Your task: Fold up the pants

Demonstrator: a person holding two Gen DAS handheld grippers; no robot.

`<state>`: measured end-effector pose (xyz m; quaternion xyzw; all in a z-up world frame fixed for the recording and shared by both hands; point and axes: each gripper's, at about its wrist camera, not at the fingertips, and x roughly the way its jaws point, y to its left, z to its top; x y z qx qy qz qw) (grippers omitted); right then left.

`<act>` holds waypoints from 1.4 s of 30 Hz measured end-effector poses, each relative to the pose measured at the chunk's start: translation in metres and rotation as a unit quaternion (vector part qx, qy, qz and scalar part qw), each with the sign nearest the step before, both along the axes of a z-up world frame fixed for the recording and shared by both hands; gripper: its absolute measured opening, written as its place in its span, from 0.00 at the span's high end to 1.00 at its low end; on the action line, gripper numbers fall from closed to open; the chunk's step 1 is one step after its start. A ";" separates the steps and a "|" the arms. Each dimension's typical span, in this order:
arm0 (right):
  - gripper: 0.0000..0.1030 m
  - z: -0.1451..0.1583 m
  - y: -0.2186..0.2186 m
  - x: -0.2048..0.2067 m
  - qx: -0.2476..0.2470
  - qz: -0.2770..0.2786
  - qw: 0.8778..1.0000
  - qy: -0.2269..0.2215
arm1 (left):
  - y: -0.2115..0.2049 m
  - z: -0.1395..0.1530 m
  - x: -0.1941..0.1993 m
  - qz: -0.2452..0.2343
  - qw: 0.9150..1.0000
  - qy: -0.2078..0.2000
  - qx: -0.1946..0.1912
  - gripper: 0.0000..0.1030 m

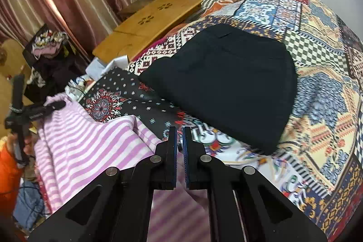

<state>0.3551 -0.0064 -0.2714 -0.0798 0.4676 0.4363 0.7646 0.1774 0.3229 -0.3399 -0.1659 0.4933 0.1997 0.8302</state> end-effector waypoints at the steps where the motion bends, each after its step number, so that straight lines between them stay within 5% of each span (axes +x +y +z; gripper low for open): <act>1: 0.92 0.003 -0.007 0.002 0.000 -0.004 1.000 0.001 | -0.002 0.003 -0.002 0.001 1.000 -0.002 0.005 0.66; 5: 0.75 0.008 -0.025 0.001 -0.007 -0.008 1.000 0.018 | -0.005 0.023 -0.008 0.010 1.000 -0.021 0.017 0.53; 13: 0.74 -0.021 -0.017 -0.033 -0.057 0.065 0.995 0.044 | -0.034 0.045 -0.013 -0.016 0.998 -0.052 -0.004 0.53; 20: 0.75 -0.043 -0.022 0.000 -0.071 0.010 0.996 0.043 | -0.063 0.008 -0.010 -0.034 0.999 -0.006 -0.015 0.52; 25: 0.73 -0.027 -0.045 0.011 -0.079 -0.048 0.996 -0.006 | -0.065 -0.002 -0.015 -0.033 0.999 0.008 0.003 0.45; 32: 0.68 0.015 -0.124 -0.007 -0.045 -0.114 0.992 -0.011 | -0.078 0.036 -0.019 -0.036 0.999 -0.020 0.002 0.45; 42: 0.55 0.057 -0.207 -0.091 -0.031 -0.146 0.987 -0.053 | -0.183 0.066 -0.017 -0.147 0.987 -0.048 -0.039 0.38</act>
